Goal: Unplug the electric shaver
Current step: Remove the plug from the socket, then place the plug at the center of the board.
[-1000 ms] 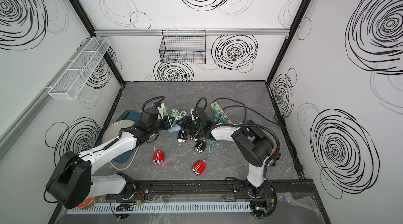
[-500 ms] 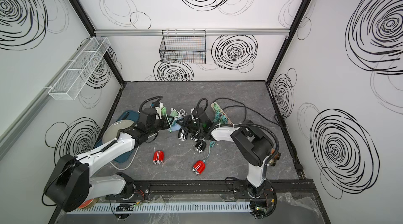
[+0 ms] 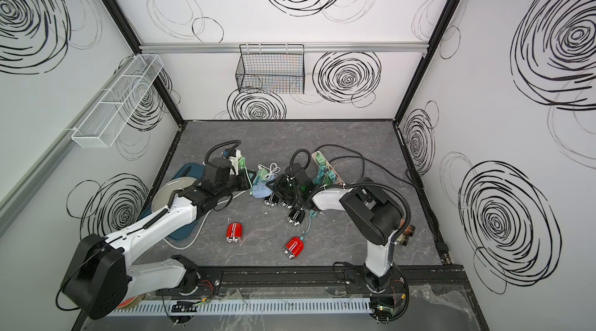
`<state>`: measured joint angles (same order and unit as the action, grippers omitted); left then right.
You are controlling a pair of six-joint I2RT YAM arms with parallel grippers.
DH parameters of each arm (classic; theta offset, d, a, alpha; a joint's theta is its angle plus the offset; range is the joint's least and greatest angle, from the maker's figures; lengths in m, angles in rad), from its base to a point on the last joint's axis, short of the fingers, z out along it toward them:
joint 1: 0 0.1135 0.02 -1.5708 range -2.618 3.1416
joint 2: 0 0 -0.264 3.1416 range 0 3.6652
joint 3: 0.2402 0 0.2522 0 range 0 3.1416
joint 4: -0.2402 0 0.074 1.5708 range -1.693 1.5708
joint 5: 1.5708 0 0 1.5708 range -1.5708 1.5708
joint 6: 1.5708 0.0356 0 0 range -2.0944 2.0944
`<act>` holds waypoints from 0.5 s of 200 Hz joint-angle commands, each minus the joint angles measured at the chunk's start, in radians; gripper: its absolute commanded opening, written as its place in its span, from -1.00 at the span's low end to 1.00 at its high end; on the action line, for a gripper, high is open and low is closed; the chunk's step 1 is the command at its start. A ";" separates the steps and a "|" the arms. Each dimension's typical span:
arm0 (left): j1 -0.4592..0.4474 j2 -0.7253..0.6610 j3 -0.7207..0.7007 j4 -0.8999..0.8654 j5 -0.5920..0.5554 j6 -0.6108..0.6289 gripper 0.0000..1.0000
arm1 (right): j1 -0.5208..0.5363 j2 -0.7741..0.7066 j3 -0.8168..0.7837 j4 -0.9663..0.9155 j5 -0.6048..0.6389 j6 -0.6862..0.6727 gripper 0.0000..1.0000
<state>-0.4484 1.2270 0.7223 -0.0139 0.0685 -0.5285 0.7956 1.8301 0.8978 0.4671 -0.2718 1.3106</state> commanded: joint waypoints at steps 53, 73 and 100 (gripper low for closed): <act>-0.003 -0.123 0.022 -0.267 -0.059 0.094 -0.58 | -0.005 0.083 0.102 0.021 0.005 -0.061 -0.41; 0.000 -0.143 0.001 -0.325 -0.100 0.101 -0.57 | -0.006 0.102 0.114 0.022 0.002 -0.065 -0.41; 0.007 -0.129 -0.033 -0.335 -0.120 0.091 -0.55 | -0.004 0.127 0.118 0.043 -0.010 -0.058 -0.40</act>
<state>-0.4507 1.0981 0.7155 -0.3050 -0.0017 -0.4526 0.7952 1.9289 0.9913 0.4686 -0.2783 1.2629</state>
